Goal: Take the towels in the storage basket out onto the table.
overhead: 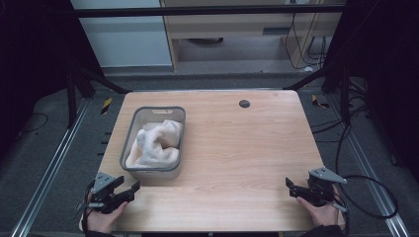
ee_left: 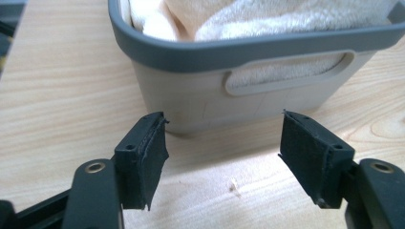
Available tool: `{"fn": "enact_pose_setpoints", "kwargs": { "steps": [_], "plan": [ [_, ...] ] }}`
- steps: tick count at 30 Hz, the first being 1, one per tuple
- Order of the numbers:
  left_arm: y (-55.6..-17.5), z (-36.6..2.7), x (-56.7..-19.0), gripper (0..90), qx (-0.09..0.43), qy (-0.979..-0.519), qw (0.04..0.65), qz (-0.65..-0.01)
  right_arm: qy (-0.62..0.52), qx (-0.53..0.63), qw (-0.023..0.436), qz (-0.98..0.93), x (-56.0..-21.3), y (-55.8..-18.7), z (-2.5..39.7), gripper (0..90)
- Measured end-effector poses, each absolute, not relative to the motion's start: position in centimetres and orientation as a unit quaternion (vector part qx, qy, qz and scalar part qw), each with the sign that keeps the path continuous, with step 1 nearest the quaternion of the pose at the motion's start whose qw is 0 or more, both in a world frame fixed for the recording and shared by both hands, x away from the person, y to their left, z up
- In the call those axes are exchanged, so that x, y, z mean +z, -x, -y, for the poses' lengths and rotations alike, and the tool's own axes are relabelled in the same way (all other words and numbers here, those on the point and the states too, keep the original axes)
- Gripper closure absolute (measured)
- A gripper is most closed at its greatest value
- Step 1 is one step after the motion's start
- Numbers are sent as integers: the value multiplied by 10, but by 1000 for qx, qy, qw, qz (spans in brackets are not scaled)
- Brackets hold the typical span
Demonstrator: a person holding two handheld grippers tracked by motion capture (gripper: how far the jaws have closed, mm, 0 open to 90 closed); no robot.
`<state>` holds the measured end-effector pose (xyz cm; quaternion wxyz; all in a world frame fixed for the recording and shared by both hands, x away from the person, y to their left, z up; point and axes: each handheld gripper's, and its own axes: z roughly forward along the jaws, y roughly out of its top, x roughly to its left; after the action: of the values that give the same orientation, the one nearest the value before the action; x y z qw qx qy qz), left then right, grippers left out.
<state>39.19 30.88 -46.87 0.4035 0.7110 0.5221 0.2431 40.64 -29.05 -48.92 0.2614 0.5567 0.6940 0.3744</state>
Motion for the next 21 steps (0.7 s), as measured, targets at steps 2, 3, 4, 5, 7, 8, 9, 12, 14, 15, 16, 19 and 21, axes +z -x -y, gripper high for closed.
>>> {"fn": "enact_pose_setpoints", "kwargs": {
  "steps": [2, 3, 4, 5, 7, 8, 9, 12, 14, 15, 16, 19, 21],
  "plan": [
    [-391, -309, -467, 321, 247, -709, 408, -519, -552, 379, 259, -696, -489, -406, 289, 88],
    [-391, -309, -467, 320, 247, -709, 408, -519, -552, 379, 259, -696, -489, -406, 289, 88],
    [-391, -309, -466, 320, 245, -708, 410, -520, -549, 379, 261, -698, -489, -406, 288, 88],
    [-391, -309, -466, 317, 246, -707, 410, -520, -546, 381, 254, -701, -488, -405, 287, 90],
    [-391, -309, -465, 314, 248, -708, 412, -517, -542, 378, 251, -708, -490, -405, 284, 92],
    [-390, -308, -463, 311, 252, -705, 417, -516, -538, 375, 250, -712, -490, -405, 283, 96],
    [-389, -308, -462, 309, 252, -705, 419, -514, -537, 376, 250, -713, -490, -405, 283, 96],
    [-388, -308, -459, 304, 256, -704, 424, -510, -537, 379, 247, -712, -489, -404, 282, 98],
    [-389, -309, -458, 292, 255, -703, 427, -509, -533, 379, 252, -714, -490, -403, 282, 98],
    [-389, -309, -458, 291, 255, -703, 427, -509, -533, 379, 252, -714, -490, -403, 282, 98],
    [-389, -309, -457, 291, 256, -701, 428, -510, -533, 379, 252, -714, -490, -403, 282, 99],
    [-388, -309, -453, 282, 261, -701, 431, -505, -531, 383, 251, -713, -490, -403, 282, 105],
    [-387, -309, -449, 276, 263, -699, 437, -502, -531, 384, 246, -715, -489, -403, 281, 105]
  ]
}}
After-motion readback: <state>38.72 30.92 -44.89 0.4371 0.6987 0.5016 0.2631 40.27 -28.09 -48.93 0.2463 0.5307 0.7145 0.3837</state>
